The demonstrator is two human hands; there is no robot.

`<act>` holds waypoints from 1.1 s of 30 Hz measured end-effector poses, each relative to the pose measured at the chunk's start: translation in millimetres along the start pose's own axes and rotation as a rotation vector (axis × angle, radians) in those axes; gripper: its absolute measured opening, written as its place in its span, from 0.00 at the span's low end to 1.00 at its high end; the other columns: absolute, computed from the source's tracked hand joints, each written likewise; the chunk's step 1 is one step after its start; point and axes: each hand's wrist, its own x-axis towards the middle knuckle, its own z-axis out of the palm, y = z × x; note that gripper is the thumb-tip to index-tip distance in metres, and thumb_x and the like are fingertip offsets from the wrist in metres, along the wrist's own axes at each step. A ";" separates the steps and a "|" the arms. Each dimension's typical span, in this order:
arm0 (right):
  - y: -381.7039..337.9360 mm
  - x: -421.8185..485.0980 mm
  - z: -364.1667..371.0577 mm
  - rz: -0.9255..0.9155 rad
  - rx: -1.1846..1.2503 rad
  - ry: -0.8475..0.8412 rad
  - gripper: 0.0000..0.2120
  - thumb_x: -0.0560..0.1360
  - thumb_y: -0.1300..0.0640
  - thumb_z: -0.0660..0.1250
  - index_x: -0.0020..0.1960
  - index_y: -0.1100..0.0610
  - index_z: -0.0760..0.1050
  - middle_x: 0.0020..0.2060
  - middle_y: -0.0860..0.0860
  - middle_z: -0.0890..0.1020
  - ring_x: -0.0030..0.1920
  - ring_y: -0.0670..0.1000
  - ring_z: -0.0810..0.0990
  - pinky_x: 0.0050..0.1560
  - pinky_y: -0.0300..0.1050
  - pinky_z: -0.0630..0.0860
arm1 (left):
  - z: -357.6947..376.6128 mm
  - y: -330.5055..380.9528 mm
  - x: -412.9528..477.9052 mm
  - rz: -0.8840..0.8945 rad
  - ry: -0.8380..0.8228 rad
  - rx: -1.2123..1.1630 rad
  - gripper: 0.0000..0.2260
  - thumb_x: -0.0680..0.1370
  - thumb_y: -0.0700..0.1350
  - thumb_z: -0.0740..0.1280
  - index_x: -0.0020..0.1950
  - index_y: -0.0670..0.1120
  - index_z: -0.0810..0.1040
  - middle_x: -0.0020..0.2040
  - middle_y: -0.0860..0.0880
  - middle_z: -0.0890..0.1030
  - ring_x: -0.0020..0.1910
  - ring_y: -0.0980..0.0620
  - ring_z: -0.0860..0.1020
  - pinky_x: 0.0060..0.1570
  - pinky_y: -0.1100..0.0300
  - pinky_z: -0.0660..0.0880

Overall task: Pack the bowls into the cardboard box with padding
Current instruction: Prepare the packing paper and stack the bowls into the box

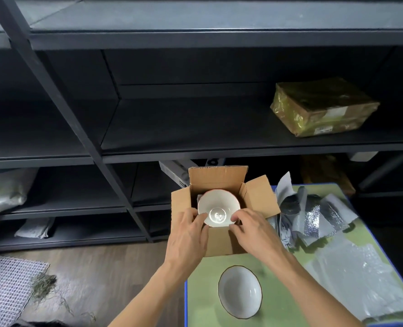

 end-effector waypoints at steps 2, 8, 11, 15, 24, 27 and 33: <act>5.6 -9.6 -4.3 -0.044 0.034 0.020 0.06 0.80 0.53 0.65 0.55 0.52 0.77 0.54 0.44 0.78 0.56 0.48 0.75 0.51 0.40 0.72 | 4.1 9.7 -5.1 0.031 0.020 -0.030 0.09 0.80 0.44 0.66 0.58 0.47 0.81 0.52 0.51 0.76 0.47 0.51 0.72 0.42 0.55 0.76; 29.6 -34.2 -15.2 -0.066 0.119 0.056 0.04 0.80 0.53 0.65 0.53 0.50 0.78 0.49 0.40 0.75 0.53 0.43 0.73 0.50 0.40 0.74 | 18.3 42.7 -24.2 0.115 0.020 -0.095 0.06 0.81 0.43 0.62 0.52 0.48 0.79 0.48 0.53 0.73 0.46 0.50 0.69 0.42 0.57 0.73; 48.5 -43.1 -21.6 -0.041 0.134 0.065 0.03 0.80 0.54 0.66 0.52 0.50 0.78 0.48 0.41 0.76 0.53 0.44 0.74 0.50 0.40 0.73 | 26.5 57.0 -27.3 0.130 0.023 -0.104 0.05 0.80 0.42 0.65 0.51 0.48 0.80 0.46 0.52 0.74 0.44 0.51 0.70 0.43 0.56 0.72; 71.9 -51.1 -26.5 -0.013 0.170 -0.003 0.03 0.80 0.54 0.65 0.52 0.48 0.77 0.47 0.41 0.77 0.51 0.44 0.76 0.51 0.42 0.74 | 36.4 72.2 -29.8 0.107 -0.018 -0.114 0.05 0.81 0.43 0.63 0.49 0.48 0.79 0.45 0.52 0.75 0.45 0.51 0.73 0.43 0.52 0.74; 111.4 -68.7 -23.1 0.025 0.244 -0.124 0.04 0.79 0.54 0.66 0.51 0.48 0.79 0.46 0.41 0.80 0.49 0.43 0.78 0.51 0.43 0.76 | 56.5 108.1 -39.3 0.076 -0.092 -0.117 0.09 0.82 0.48 0.59 0.53 0.51 0.80 0.45 0.54 0.78 0.44 0.50 0.75 0.44 0.55 0.72; 121.4 -73.9 -24.6 0.022 0.259 -0.147 0.04 0.79 0.54 0.66 0.52 0.47 0.79 0.47 0.38 0.79 0.50 0.41 0.78 0.52 0.40 0.75 | 60.3 119.1 -38.2 0.074 -0.068 -0.131 0.08 0.82 0.47 0.60 0.52 0.50 0.80 0.44 0.53 0.78 0.43 0.50 0.75 0.44 0.56 0.71; 137.8 -75.0 -27.6 0.044 0.229 -0.174 0.06 0.79 0.54 0.65 0.55 0.47 0.78 0.51 0.39 0.79 0.53 0.43 0.78 0.55 0.42 0.76 | 69.7 137.3 -32.6 0.111 -0.082 -0.145 0.09 0.82 0.48 0.61 0.52 0.49 0.81 0.45 0.53 0.79 0.43 0.50 0.75 0.45 0.58 0.71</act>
